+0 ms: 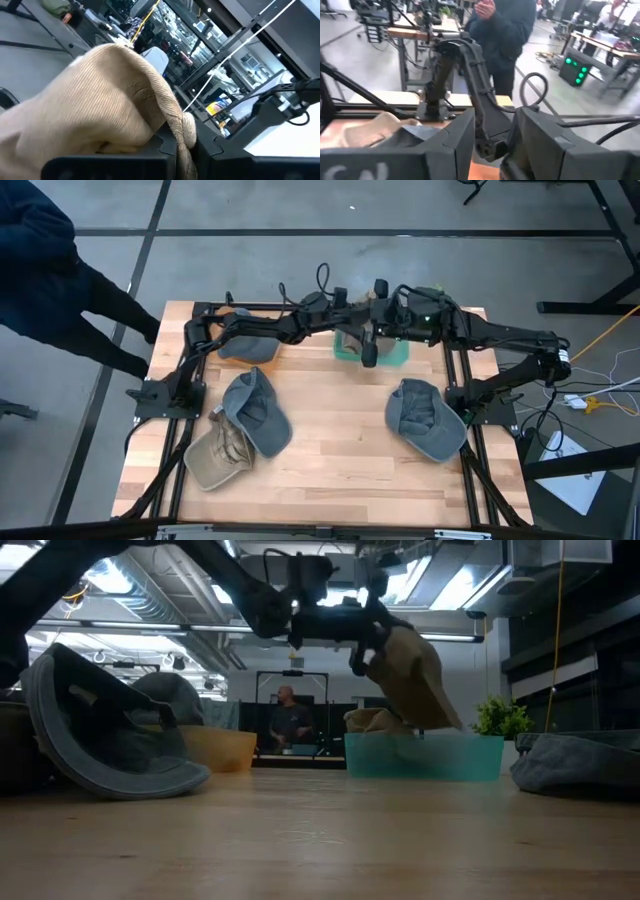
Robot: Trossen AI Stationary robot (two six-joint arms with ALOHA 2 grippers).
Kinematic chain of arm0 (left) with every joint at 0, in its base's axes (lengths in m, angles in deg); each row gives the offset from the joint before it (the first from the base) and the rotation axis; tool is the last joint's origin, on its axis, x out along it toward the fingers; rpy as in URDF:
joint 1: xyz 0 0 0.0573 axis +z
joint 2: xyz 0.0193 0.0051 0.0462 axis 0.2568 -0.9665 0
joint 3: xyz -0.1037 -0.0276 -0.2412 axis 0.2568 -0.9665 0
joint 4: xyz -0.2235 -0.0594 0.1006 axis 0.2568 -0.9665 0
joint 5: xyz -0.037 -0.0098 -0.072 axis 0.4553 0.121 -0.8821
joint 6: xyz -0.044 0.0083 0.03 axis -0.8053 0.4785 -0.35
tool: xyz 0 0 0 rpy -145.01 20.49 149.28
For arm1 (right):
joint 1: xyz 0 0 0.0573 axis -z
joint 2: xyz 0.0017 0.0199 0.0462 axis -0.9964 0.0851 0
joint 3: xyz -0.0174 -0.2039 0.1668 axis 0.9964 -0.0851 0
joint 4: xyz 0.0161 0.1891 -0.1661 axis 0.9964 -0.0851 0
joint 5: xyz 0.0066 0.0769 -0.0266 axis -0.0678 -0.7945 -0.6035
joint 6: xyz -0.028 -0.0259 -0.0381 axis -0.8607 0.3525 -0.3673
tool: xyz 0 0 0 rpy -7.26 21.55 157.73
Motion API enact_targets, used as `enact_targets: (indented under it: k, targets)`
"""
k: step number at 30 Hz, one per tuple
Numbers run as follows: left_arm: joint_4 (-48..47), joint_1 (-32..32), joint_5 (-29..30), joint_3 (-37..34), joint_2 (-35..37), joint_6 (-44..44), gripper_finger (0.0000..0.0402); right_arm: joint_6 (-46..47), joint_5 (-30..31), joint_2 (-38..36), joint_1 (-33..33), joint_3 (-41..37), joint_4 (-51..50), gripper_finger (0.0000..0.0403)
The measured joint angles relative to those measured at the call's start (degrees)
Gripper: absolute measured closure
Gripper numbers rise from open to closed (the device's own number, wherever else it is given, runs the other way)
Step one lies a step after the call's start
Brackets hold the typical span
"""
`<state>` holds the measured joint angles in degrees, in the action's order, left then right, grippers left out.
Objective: Pick & Place hat
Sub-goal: Put the right brown cap into the green bin
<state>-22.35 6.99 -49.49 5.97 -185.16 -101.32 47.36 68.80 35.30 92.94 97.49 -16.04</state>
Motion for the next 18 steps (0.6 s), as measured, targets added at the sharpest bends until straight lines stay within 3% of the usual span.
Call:
enact_targets:
  k: [14, 18]
  targets:
    - [0.16, -0.04, -1.27, 7.44, -5.41, 4.12, 0.0386, 1.7, -4.77, 0.03, 5.65, 0.0, -2.75, 0.0247]
    - [-4.83, -0.07, 0.21, 7.45, -5.47, 6.52, 0.0391, 1.7, -4.78, 0.44, 6.4, 0.04, -4.16, 0.0247]
